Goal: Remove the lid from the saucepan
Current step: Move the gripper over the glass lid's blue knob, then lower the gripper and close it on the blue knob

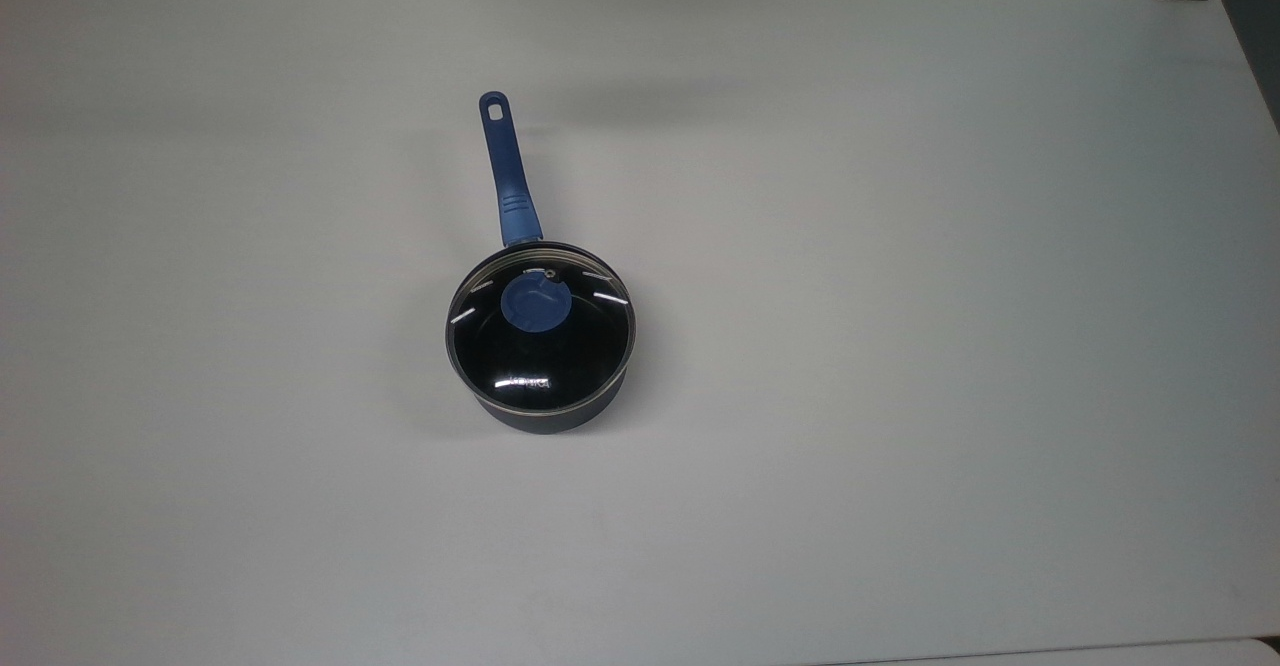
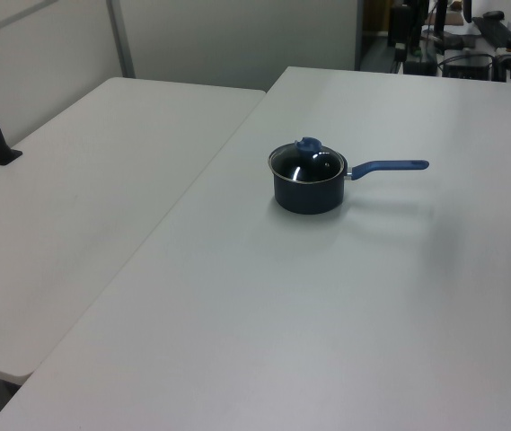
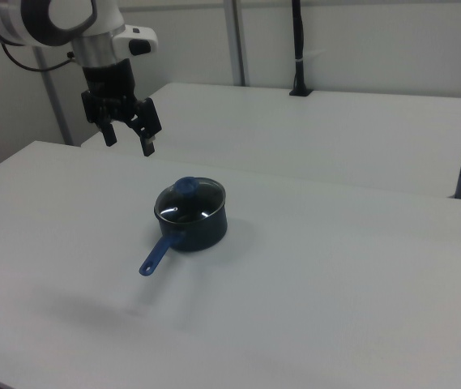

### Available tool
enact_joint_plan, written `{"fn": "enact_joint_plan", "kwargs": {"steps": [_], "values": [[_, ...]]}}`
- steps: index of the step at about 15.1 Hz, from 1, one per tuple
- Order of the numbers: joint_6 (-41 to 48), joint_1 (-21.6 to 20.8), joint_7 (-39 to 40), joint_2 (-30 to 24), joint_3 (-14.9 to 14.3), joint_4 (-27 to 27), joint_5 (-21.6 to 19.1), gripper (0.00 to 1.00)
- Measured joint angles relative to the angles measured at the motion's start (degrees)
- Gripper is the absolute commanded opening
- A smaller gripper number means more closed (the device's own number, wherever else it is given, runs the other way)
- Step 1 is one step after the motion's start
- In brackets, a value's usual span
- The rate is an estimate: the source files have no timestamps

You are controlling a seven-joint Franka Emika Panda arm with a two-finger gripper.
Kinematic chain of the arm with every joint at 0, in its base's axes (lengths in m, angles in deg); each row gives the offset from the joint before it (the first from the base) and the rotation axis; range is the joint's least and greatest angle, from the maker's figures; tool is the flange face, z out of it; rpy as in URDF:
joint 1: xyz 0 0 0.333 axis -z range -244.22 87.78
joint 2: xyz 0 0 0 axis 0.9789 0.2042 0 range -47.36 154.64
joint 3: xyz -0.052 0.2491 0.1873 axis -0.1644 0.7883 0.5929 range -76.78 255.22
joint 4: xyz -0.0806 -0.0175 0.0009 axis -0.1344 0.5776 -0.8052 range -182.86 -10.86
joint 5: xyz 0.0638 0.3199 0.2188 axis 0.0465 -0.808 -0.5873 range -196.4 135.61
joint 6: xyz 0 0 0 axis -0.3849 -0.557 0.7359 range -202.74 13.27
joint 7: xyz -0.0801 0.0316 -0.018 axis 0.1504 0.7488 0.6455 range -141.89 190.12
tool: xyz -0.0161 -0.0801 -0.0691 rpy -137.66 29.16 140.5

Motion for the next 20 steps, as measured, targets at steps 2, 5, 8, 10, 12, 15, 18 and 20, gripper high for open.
{"fn": "enact_joint_plan", "kwargs": {"steps": [2,5,8,10,12,15,18,20], "values": [[0.0,0.0,0.0,0.01,0.0,-0.01,0.0,1.0],[0.0,0.0,0.0,0.02,0.0,-0.01,0.0,1.0],[-0.12,0.0,0.0,0.02,-0.02,-0.01,0.0,1.0],[-3.66,0.01,-0.01,0.2,-0.15,-0.29,0.0,1.0],[-7.74,0.01,-1.22,1.41,-0.24,-0.88,-0.02,1.0],[-13.54,-0.01,-7.13,6.39,-0.17,-0.5,-0.03,1.0],[-22.09,-0.43,-14.22,14.03,0.24,1.25,-0.06,1.0],[-29.88,-2.32,-22.65,18.07,0.31,2.04,-0.06,1.0]]}}
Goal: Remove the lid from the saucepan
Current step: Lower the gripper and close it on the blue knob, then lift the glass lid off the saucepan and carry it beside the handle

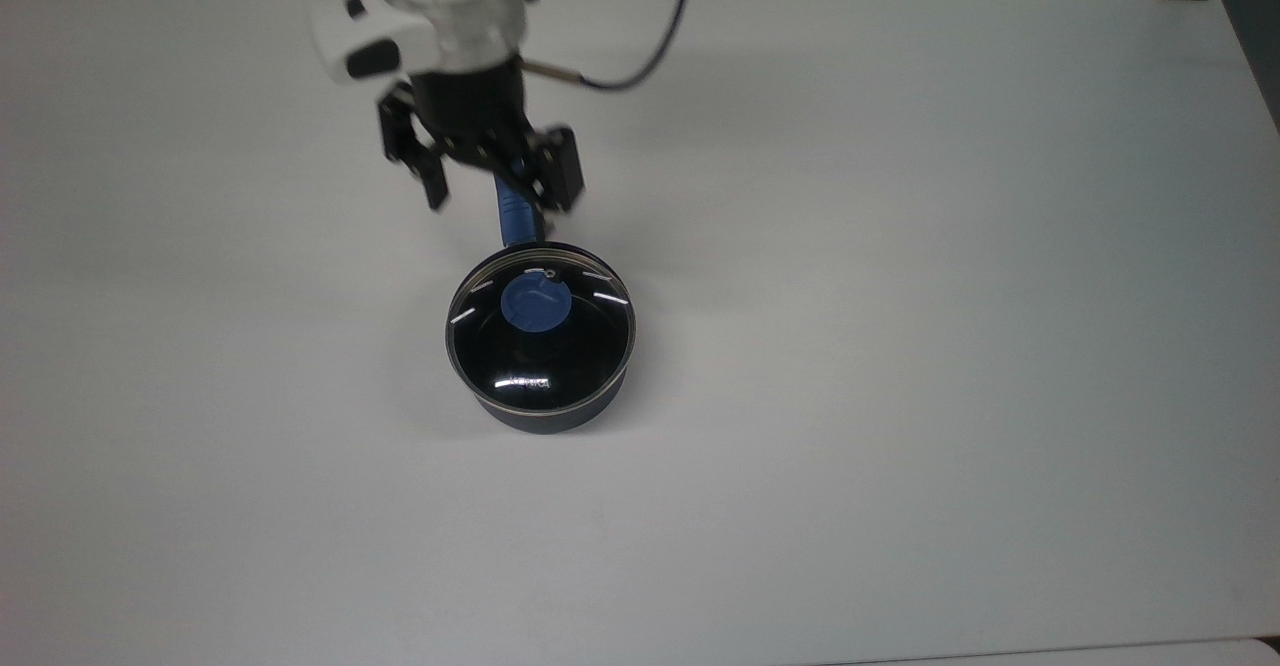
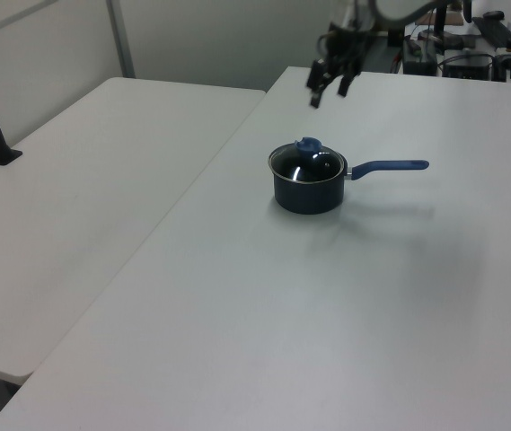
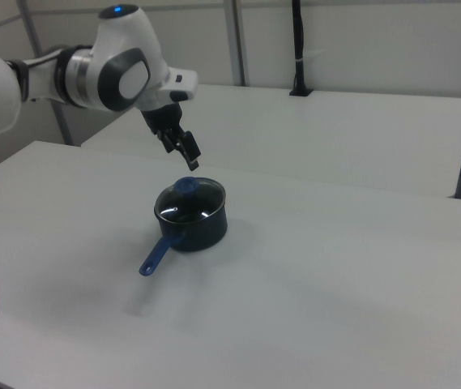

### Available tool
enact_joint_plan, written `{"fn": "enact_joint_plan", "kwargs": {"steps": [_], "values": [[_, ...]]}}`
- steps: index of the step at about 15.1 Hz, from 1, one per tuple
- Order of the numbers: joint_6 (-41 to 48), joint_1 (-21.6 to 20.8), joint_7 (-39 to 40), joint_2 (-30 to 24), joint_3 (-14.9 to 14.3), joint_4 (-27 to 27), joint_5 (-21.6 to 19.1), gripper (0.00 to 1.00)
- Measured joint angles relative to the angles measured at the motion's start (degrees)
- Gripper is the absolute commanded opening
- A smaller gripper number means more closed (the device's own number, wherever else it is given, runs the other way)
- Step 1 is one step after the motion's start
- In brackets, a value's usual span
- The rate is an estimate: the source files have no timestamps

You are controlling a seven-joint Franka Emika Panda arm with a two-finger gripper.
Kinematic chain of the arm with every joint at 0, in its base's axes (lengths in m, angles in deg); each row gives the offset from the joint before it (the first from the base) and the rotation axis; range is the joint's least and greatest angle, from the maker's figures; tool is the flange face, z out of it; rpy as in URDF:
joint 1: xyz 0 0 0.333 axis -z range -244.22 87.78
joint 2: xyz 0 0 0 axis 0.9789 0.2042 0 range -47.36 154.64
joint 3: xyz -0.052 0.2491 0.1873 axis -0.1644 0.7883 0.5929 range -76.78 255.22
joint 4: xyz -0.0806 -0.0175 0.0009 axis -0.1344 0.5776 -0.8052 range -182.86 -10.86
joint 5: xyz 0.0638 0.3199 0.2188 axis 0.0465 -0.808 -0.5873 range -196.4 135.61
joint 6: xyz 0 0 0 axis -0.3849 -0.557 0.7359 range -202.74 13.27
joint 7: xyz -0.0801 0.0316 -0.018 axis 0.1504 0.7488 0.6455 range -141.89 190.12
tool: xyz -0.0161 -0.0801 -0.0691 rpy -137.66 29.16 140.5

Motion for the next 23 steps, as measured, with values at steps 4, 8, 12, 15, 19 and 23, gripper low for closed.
{"fn": "enact_joint_plan", "kwargs": {"steps": [4,8,12,15,19,23], "values": [[-4.52,-1.47,-8.44,4.56,0.04,0.34,0.11,1.0],[-8.04,-3.26,-11.61,7.71,0.18,0.45,6.3,1.0],[-9.01,-3.57,-13.68,9.01,0.41,0.45,8.87,0.96],[-9.01,-3.57,-13.7,9.64,0.72,0.45,9.78,0.8],[-9.01,-3.57,-13.76,9.97,0.93,0.45,10.74,0.55],[-9.02,-3.57,-13.78,10.07,1.04,0.42,10.77,0.45]]}}
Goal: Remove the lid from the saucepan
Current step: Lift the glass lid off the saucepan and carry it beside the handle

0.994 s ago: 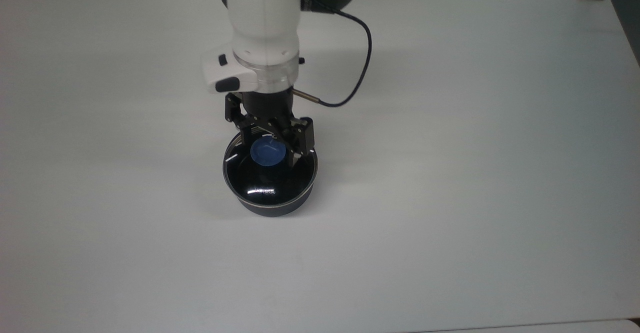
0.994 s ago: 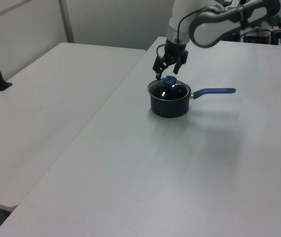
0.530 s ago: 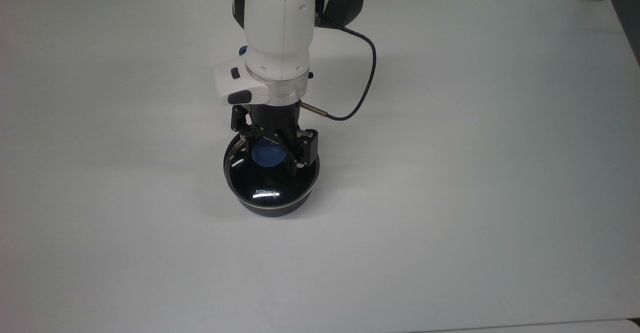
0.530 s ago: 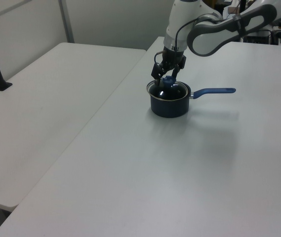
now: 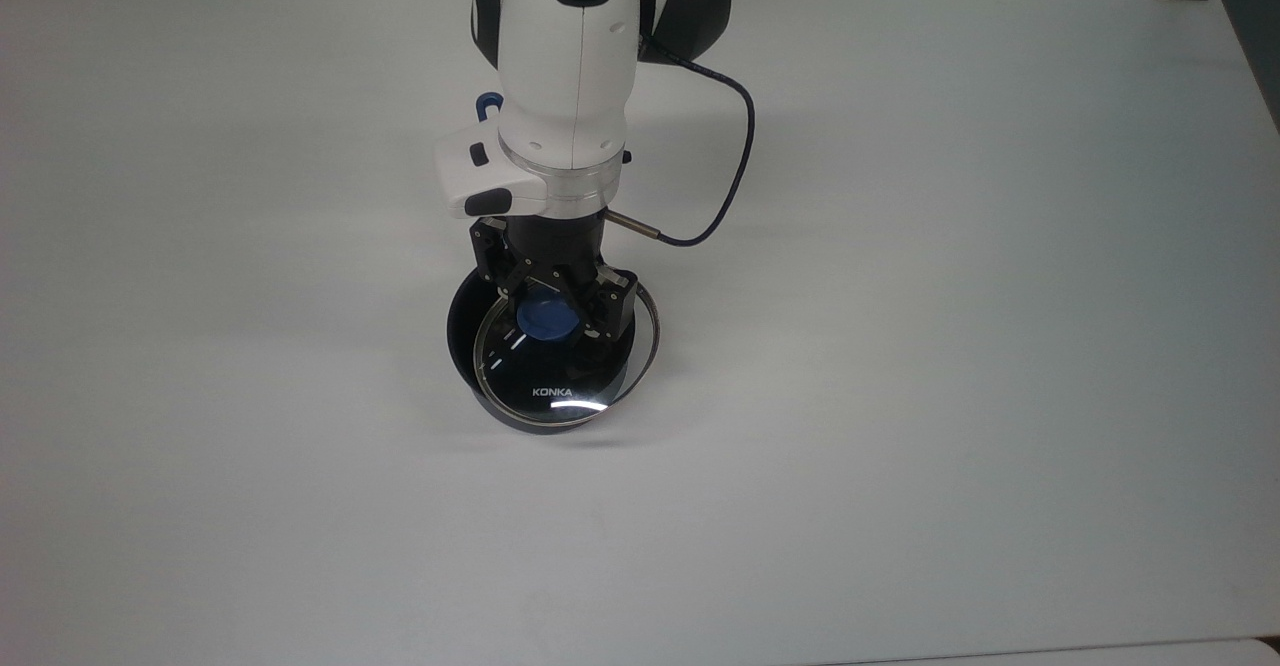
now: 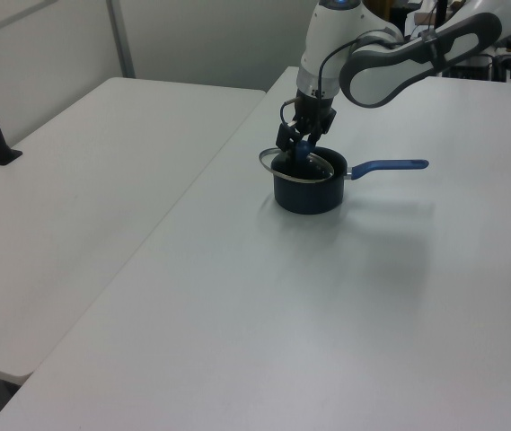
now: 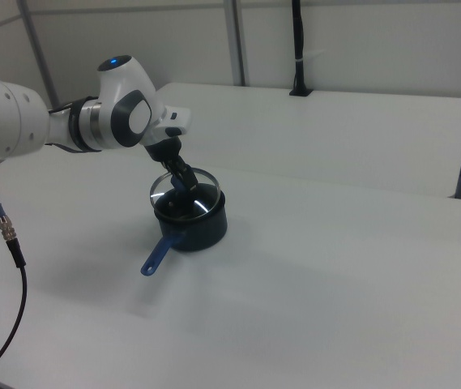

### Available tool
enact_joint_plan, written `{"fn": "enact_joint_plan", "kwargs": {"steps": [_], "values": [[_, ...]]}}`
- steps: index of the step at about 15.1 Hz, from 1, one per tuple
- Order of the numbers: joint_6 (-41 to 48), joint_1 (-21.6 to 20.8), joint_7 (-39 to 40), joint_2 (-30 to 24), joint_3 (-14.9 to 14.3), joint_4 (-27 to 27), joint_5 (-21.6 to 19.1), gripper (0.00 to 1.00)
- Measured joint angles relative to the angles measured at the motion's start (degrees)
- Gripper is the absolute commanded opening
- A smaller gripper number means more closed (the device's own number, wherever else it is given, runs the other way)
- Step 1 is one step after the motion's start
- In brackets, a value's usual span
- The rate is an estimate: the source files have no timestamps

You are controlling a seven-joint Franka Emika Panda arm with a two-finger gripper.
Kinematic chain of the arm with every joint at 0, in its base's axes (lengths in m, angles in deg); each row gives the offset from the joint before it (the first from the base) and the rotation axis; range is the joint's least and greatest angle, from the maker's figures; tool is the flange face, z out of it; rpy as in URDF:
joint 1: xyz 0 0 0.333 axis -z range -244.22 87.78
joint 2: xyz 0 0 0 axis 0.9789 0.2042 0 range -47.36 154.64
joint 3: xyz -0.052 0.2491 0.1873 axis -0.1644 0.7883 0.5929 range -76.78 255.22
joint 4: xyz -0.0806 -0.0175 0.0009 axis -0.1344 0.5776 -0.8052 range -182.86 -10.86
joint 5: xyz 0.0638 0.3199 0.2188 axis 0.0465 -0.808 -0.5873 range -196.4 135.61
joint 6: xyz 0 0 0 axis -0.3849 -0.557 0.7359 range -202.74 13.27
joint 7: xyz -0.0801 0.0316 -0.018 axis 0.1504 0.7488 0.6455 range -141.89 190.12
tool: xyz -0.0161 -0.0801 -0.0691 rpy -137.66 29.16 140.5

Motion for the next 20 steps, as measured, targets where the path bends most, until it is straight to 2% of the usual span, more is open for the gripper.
{"fn": "enact_joint_plan", "kwargs": {"steps": [6,10,12,15,20], "values": [[0.55,0.46,0.21,-1.69,0.0,0.32,0.0,0.45],[11.88,2.02,6.72,-7.67,0.55,0.23,0.01,0.45],[18.77,4.24,12.6,-11.46,1.67,-0.52,0.0,0.45],[25.52,8.22,26.34,-16.64,2.5,-3.63,0.0,0.45],[28.43,17.72,50.19,-22.65,2.5,-10.21,0.01,0.45]]}}
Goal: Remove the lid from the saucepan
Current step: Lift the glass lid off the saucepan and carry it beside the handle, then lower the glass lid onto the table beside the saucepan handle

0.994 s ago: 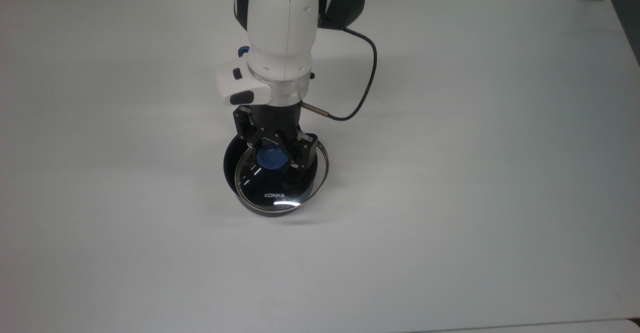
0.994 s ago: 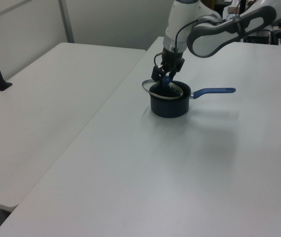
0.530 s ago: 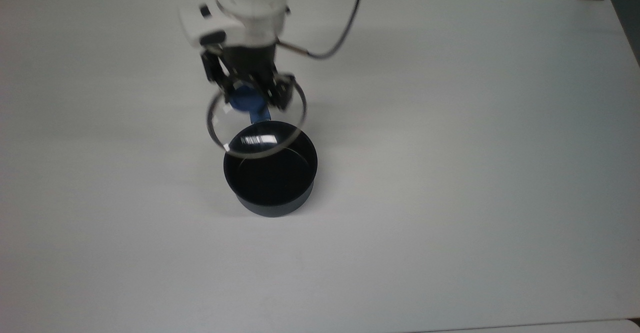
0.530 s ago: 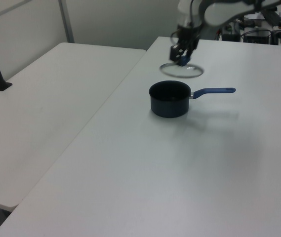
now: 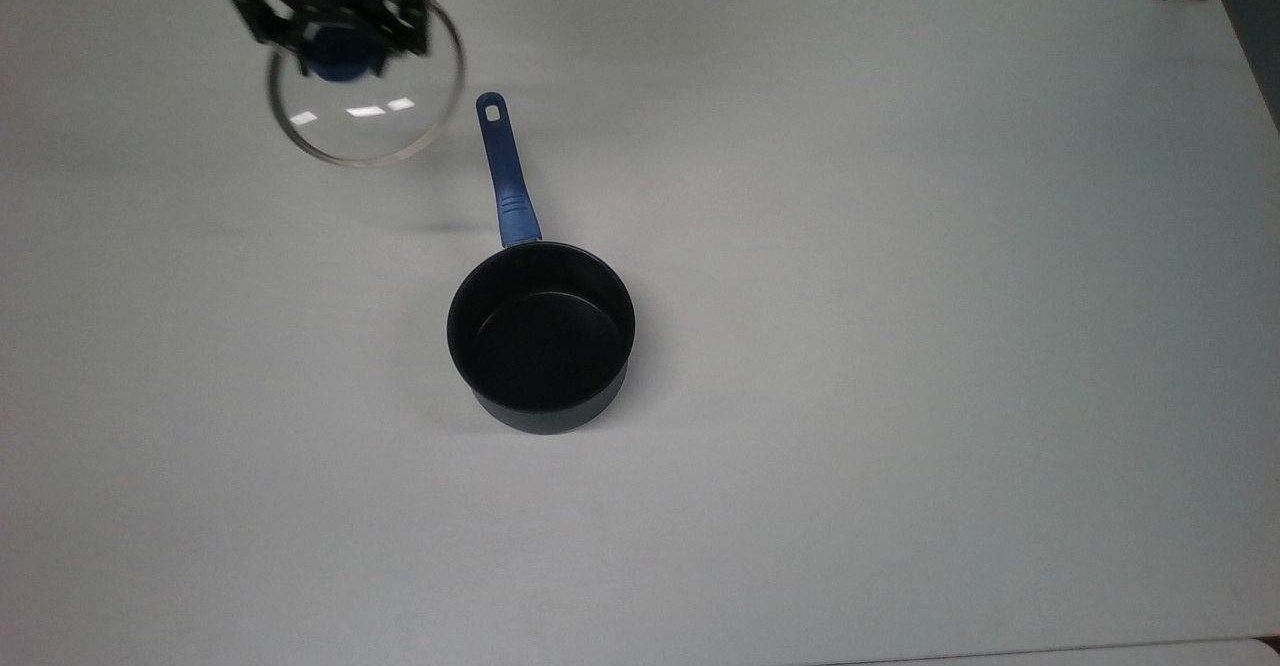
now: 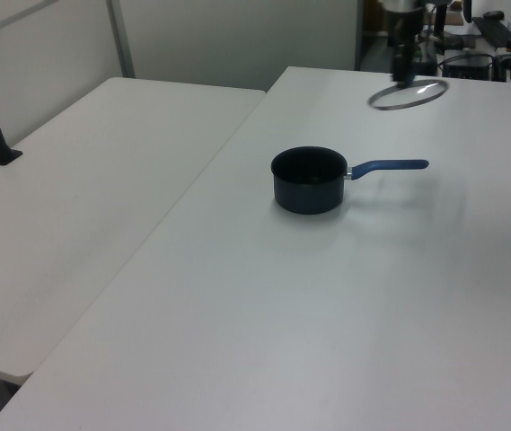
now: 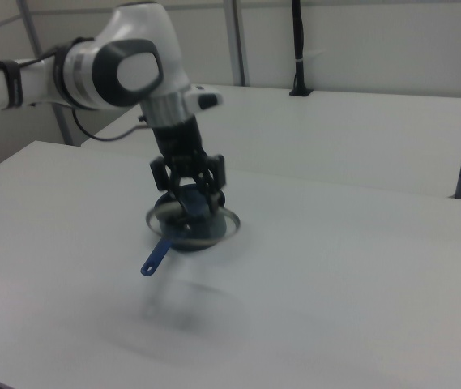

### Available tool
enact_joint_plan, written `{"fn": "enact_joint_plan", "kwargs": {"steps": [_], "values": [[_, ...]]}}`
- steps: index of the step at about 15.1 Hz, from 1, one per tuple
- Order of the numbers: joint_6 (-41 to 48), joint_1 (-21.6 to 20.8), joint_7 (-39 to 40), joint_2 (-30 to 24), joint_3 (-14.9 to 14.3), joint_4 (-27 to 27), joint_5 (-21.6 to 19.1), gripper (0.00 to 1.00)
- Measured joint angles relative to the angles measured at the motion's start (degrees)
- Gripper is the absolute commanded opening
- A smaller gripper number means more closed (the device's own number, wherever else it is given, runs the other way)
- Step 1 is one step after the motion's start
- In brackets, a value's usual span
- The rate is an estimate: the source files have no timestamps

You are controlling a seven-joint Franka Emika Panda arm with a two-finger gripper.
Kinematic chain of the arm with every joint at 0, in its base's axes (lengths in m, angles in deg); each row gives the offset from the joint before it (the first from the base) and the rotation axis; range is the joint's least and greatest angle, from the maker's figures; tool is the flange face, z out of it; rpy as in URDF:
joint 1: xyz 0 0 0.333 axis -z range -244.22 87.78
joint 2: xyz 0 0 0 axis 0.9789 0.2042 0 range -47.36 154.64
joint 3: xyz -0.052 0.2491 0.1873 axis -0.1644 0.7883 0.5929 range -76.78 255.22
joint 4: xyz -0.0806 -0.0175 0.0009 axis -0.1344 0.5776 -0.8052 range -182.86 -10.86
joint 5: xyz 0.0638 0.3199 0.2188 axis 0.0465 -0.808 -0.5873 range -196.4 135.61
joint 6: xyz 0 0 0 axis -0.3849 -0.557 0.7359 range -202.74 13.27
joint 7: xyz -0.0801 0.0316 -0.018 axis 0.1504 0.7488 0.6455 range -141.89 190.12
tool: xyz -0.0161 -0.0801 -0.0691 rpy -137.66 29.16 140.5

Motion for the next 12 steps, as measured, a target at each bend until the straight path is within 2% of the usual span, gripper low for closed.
{"fn": "enact_joint_plan", "kwargs": {"steps": [3,5,8,12], "values": [[-5.89,5.32,9.78,-2.96,-0.16,-7.53,0.0,0.45],[-11.48,7.21,14.75,-3.26,-0.18,-12.9,0.0,0.45],[-23.34,7.84,15.95,-2.11,-0.18,-20.78,0.0,0.45],[-28.85,7.68,15.95,1.66,0.1,-23.15,0.0,0.46]]}}
